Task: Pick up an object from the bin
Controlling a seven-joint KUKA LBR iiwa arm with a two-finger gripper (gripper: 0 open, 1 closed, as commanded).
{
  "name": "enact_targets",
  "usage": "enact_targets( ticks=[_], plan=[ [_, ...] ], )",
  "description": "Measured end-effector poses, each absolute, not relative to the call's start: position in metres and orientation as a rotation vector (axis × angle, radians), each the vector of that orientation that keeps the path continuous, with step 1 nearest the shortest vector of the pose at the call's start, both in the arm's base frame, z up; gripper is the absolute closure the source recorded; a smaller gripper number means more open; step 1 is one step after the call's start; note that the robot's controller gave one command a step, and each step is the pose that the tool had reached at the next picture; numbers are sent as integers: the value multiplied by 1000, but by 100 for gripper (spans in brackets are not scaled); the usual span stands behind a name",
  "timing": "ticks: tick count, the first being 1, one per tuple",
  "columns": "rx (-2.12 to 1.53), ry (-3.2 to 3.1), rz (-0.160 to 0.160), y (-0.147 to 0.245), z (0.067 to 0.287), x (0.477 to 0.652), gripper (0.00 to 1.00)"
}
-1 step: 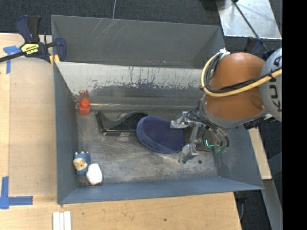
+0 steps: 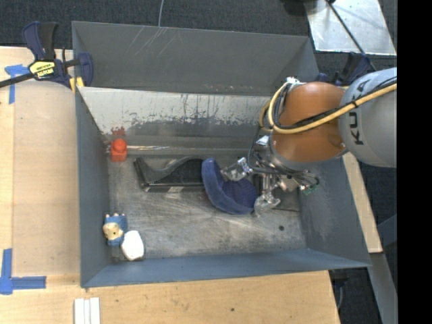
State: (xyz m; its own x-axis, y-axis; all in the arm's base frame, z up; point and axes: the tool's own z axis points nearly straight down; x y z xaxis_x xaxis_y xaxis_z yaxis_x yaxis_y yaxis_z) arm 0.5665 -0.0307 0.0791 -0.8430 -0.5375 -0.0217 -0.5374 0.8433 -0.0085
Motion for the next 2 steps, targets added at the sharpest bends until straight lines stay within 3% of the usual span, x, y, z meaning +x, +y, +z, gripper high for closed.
enact_targets(
  ticks=[1, 2],
  plan=[
    [-868, 2988, -4, -30, 81, 568, 100],
    [-913, 2993, -7, -44, 239, 575, 100]
  ],
)
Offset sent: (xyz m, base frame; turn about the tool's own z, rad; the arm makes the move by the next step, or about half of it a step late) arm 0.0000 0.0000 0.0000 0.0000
